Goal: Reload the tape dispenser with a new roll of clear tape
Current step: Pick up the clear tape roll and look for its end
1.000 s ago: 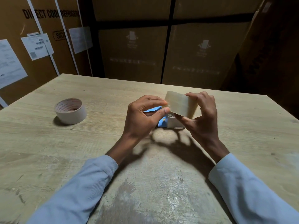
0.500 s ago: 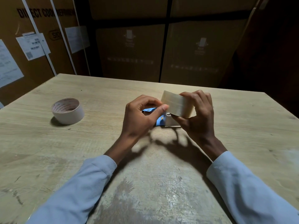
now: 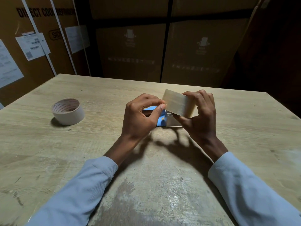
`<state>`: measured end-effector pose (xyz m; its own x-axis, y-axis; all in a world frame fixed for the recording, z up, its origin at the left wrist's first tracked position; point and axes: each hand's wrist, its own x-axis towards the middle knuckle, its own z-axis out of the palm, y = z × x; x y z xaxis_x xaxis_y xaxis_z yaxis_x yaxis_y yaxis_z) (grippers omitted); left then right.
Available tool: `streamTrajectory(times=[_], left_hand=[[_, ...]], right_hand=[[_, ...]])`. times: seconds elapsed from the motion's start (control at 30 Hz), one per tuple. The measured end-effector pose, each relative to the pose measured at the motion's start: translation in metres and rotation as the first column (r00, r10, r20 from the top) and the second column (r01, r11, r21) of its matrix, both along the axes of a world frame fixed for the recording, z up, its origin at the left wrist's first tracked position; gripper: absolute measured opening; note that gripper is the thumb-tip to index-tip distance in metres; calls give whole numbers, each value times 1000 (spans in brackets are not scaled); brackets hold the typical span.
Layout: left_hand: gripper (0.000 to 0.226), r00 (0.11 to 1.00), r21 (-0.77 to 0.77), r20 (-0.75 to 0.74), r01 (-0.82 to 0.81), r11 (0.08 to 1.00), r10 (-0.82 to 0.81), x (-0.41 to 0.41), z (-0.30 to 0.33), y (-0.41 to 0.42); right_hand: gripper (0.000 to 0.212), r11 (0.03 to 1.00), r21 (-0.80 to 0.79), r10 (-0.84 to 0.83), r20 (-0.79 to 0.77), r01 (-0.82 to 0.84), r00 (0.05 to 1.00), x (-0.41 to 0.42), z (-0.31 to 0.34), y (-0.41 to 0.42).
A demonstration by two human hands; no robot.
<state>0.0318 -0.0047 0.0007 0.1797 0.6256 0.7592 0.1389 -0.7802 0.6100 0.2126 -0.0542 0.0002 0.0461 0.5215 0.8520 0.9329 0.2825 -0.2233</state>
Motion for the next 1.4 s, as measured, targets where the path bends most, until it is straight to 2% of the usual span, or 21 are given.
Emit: streamTrajectory(times=[0.17,0.27,0.43,0.6,0.73,0.8,0.87,0.93,1.0,1.1,1.17,1.27,1.4], left_hand=[[3,986,169,-129,-84,982,106,-2,-1,1],[3,964,216,-202,-126,968,170,-1,-1,0],[7,965,184,-198,-133,974,170,2,1,-2],[14,984,68,-128,-119,991,127,0,3,0],[32,996,-177,-31,-92,980,88,-3,0,8],[41,997,-243,4,-70,967,73,-5,-1,11],[37,998,-314,57,47,948,-31,-6,1,8],[43,981,-338,73,196,920,-182,-6,4,2],[55,969,-306,49,244,920,-241,-5,4,0],[48,987,-207,-20,155,966,-162,-4,2,4],[38,996,-125,-51,71,990,-77,-3,0,5],[28,1000,-210,8,29,977,-28,-3,0,6],[22,997,-331,72,36,943,-13,-4,0,6]], right_hand=[[53,1000,-2,17,4,-17,1000,-2,-2,1],[52,1000,6,27,14,-27,1000,-2,-3,1],[49,999,21,46,-24,-45,999,-3,-4,1],[48,995,-19,97,-150,-101,984,-1,-5,1],[46,956,-74,223,-446,-283,867,1,-4,-2],[46,934,-71,257,-548,-351,796,1,-3,-2],[47,908,-33,304,-635,-418,710,0,-1,-2],[47,891,0,327,-696,-455,639,-2,1,-2],[45,889,18,323,-734,-458,598,-1,2,-2],[44,881,-25,314,-716,-472,624,2,3,-4],[47,834,-55,322,-760,-550,565,-1,6,-6],[42,688,-49,330,-868,-724,372,-12,9,-7],[38,606,-59,300,-907,-793,296,-16,10,-8]])
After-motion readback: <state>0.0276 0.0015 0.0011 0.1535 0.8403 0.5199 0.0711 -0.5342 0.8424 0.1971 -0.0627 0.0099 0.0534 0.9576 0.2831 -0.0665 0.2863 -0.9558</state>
